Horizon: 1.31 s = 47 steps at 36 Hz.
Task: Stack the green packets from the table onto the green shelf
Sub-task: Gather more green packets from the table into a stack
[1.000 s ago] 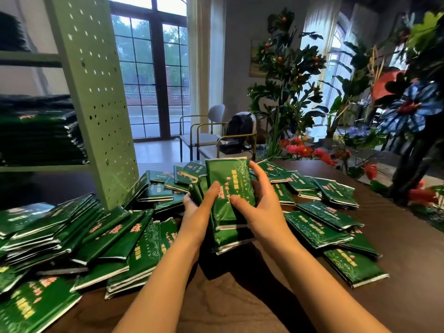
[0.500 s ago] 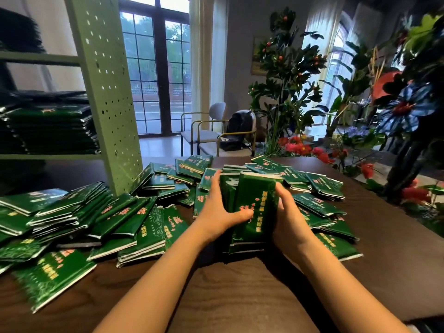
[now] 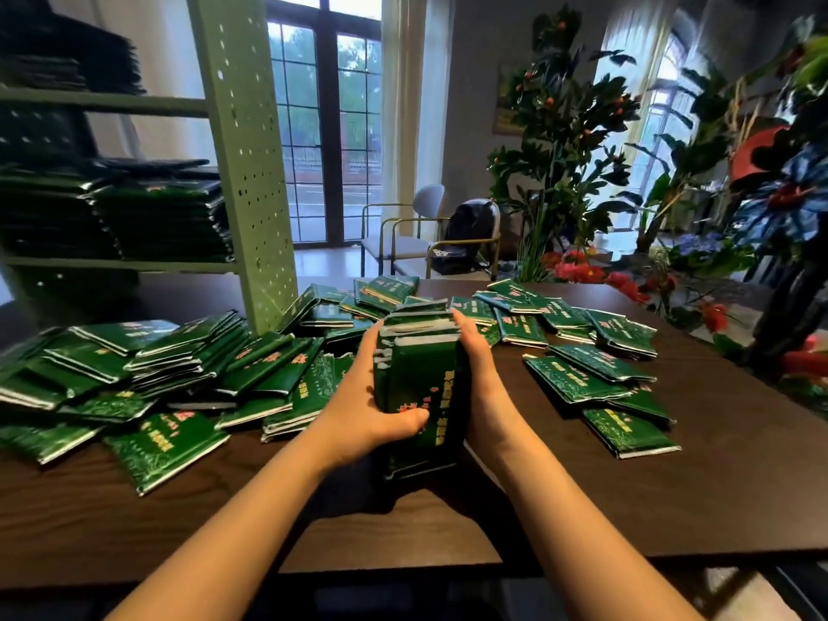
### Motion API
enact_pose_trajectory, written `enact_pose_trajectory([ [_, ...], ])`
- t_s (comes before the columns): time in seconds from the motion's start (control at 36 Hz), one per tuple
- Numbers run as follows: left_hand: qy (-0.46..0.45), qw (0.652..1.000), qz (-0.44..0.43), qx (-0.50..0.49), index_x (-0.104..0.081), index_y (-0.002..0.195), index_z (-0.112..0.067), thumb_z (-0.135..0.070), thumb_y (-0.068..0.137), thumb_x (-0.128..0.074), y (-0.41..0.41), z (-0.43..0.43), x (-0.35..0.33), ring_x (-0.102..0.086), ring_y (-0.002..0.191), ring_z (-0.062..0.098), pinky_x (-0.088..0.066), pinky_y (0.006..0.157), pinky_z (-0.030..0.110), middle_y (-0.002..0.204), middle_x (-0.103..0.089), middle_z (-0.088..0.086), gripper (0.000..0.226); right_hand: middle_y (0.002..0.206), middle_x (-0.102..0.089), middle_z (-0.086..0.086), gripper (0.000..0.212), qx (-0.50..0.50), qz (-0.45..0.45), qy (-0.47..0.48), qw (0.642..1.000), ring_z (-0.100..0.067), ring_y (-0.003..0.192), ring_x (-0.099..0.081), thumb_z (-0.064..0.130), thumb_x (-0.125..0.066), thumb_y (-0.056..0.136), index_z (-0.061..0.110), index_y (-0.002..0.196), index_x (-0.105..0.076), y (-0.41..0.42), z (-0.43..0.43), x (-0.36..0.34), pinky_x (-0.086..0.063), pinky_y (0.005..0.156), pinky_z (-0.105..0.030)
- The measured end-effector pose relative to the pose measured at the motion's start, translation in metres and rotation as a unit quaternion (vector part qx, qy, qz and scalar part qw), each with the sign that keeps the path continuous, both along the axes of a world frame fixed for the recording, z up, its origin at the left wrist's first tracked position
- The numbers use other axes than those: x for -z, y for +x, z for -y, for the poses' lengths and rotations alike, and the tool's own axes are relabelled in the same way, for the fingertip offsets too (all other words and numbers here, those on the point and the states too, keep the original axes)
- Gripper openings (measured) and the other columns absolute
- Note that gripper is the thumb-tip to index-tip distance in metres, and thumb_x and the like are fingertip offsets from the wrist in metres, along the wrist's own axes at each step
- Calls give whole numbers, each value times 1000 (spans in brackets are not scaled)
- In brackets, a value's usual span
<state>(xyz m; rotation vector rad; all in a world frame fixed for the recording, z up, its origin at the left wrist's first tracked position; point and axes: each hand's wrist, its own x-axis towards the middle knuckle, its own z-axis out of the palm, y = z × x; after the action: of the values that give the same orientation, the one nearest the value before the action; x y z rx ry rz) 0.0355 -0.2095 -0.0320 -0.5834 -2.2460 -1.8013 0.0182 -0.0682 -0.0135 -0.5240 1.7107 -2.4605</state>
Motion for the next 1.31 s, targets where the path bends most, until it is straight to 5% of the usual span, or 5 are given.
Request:
enact_pose_trajectory([
  [0.44,-28,994,33,-99,-6,142,-48,-60,43,-74,25,27,10,-25,139,-3,-24,107,11,145,-26,-27,121,145,-47,2,85,-61,5,20,998,-16,132,-46,68,-64,70,31,142,-40,0,12,7,-39,108,-44],
  [0.58,15,995,26,-97,-2,150,-41,-51,46,-81,30,15,14,-30,126,-22,-28,96,0,148,-24,-22,131,79,-74,13,37,-107,23,-14,994,0,75,-70,52,-36,75,29,94,-60,10,11,-7,-54,59,-16],
  [0.75,60,993,19,-98,-8,150,-38,-46,48,-85,26,7,22,-39,138,10,-33,116,43,152,-35,-3,128,131,-59,-7,67,-22,48,-19,998,-22,117,-58,62,-30,86,22,137,-46,-2,19,-7,-46,98,-40],
  [1.06,123,990,15,-69,-27,136,-34,-29,50,-81,25,1,25,-55,119,-5,-45,91,10,131,-54,-14,101,118,-66,-15,73,-32,121,-56,991,-28,108,-64,60,-15,96,9,125,-57,1,22,15,-53,90,-38],
  [1.31,59,994,29,-88,-32,130,-41,-43,51,-85,29,11,29,-52,128,17,-38,112,48,137,-54,3,95,98,-74,-5,65,-59,129,-61,988,-17,89,-71,55,-16,98,15,104,-67,4,26,24,-55,76,-28],
])
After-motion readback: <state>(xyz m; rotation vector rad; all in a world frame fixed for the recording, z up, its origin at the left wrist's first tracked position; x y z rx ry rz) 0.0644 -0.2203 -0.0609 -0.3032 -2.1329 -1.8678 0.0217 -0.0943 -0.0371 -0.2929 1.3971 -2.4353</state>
